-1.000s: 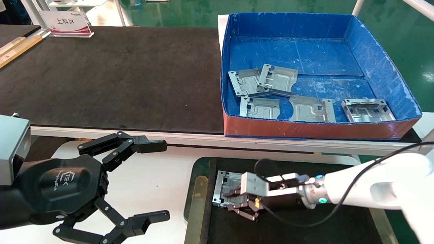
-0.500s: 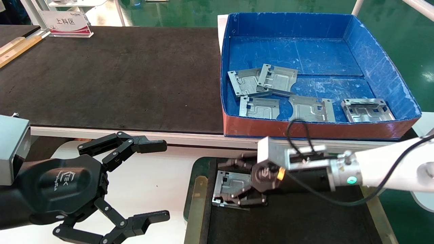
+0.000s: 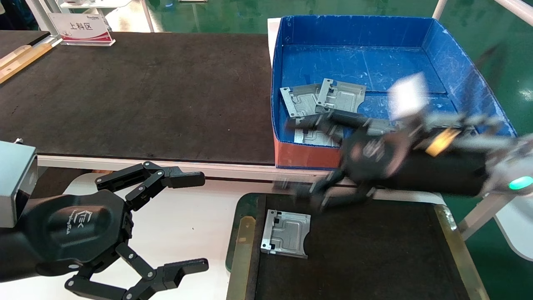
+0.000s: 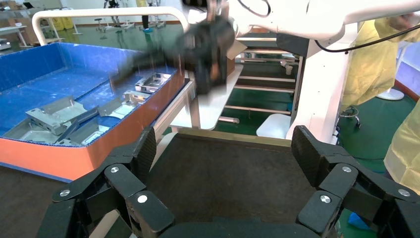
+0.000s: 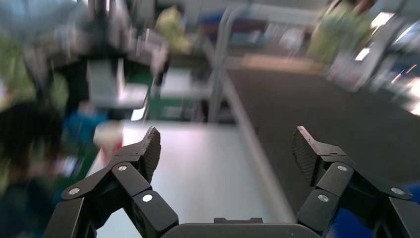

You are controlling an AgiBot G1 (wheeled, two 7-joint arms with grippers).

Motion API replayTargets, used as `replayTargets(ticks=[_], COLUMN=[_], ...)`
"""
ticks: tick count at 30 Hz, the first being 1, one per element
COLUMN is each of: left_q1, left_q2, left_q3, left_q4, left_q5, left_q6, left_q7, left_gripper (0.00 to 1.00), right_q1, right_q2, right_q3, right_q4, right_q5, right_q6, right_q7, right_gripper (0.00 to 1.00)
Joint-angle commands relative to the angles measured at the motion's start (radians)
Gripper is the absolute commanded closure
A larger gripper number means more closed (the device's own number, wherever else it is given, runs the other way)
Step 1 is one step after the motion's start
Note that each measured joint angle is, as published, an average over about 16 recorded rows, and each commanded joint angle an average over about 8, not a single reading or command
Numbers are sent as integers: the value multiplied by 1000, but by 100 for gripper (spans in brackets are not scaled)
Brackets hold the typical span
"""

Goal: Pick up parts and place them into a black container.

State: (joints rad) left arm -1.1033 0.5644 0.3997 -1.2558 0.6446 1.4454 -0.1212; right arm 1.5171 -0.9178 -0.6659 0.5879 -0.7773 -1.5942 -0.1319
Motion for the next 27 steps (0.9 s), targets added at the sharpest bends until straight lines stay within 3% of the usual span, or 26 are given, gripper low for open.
replayTargets(ticks=[1, 5, 13, 27], left_q1=[0, 0, 0, 0], left_q2=[0, 0, 0, 0], left_q3=[0, 0, 0, 0], left_q4=[0, 0, 0, 0], left_q5=[0, 0, 0, 0], left_q6=[0, 0, 0, 0], left_q7=[0, 0, 0, 0], left_gripper=[0, 0, 0, 0], right_q1=[-5, -7, -17, -112], right_q2=[34, 46, 38, 100], right_q3=[13, 23, 22, 104], right_q4=[47, 62, 57, 202], right_q5=[66, 101, 65, 65], right_q6=[4, 4, 7, 27], right_q7=[36, 45, 41, 104], right_gripper=[0, 0, 0, 0])
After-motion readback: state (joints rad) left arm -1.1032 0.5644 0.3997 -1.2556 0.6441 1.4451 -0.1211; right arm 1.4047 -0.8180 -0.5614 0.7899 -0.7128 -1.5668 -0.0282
